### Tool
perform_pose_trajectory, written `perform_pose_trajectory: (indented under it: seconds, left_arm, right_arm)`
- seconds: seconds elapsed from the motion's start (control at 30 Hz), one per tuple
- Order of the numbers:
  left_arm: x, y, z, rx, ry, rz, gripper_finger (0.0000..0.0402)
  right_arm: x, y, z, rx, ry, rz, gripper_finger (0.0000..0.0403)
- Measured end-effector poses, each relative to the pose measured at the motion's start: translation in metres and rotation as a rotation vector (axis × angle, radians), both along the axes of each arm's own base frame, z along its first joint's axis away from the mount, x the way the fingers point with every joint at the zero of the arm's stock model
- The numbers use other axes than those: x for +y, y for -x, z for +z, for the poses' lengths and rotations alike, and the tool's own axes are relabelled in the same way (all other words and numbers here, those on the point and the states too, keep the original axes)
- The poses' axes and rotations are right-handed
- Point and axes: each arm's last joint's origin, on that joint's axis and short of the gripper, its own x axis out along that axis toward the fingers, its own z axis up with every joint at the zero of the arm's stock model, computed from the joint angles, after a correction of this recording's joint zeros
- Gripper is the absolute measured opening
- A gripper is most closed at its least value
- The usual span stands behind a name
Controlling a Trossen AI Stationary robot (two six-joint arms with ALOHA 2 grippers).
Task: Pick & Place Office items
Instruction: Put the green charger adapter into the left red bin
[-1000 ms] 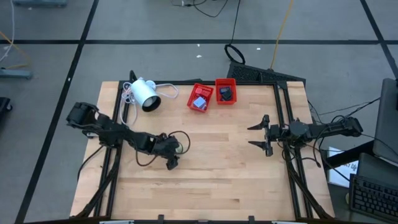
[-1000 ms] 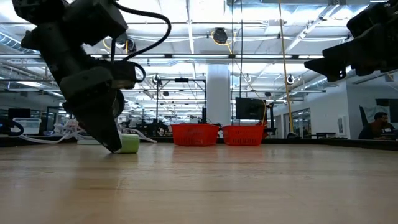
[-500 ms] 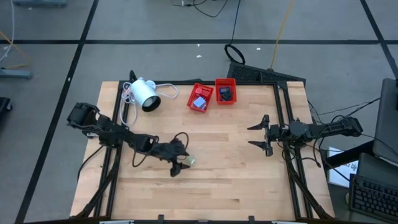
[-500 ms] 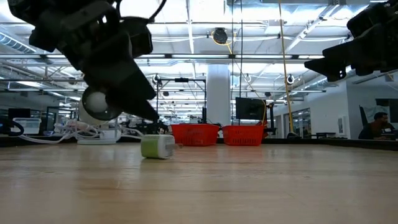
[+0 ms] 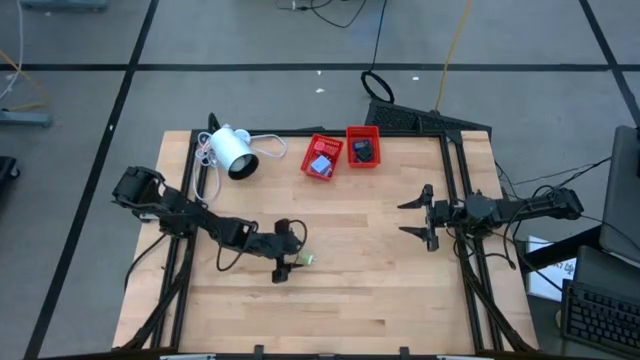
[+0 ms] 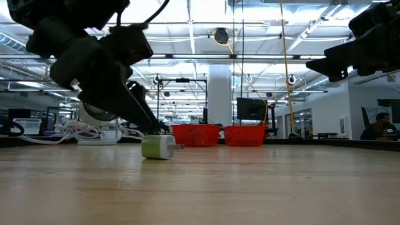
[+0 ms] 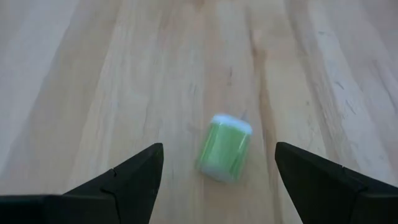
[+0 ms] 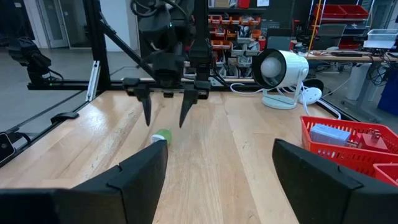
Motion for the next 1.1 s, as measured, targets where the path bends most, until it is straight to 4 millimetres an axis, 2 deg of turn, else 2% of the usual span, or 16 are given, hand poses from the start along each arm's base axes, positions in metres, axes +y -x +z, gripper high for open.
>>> perform_pose_trajectory:
  seconds: [0.17, 0.37, 0.53, 0.63, 1.0, 1.1]
  left_arm:
    - [-0.006, -0.006, -0.010, -0.045, -0.130, -0.116, 0.0310]
    - [-0.006, -0.010, -0.027, -0.024, -0.152, -0.109, 0.0310]
    - [-0.005, -0.010, -0.032, -0.010, -0.169, -0.091, 0.0303]
    - [-0.006, -0.011, -0.030, -0.027, -0.166, -0.091, 0.0277]
    - [-0.007, -0.013, -0.028, -0.057, -0.160, -0.120, 0.0131]
    - [-0.004, -0.014, -0.027, -0.058, -0.158, -0.112, 0.0122]
  right_arm:
    - [0.000, 0.000, 0.000, 0.000, 0.000, 0.000, 0.0279]
    - [0.000, 0.000, 0.000, 0.000, 0.000, 0.000, 0.0279]
    - [0.000, 0.000, 0.000, 0.000, 0.000, 0.000, 0.0279]
    - [0.000, 0.000, 0.000, 0.000, 0.000, 0.000, 0.0279]
    - [0.000, 0.000, 0.000, 0.000, 0.000, 0.000, 0.0279]
    - [0.000, 0.000, 0.000, 0.000, 0.000, 0.000, 0.0279]
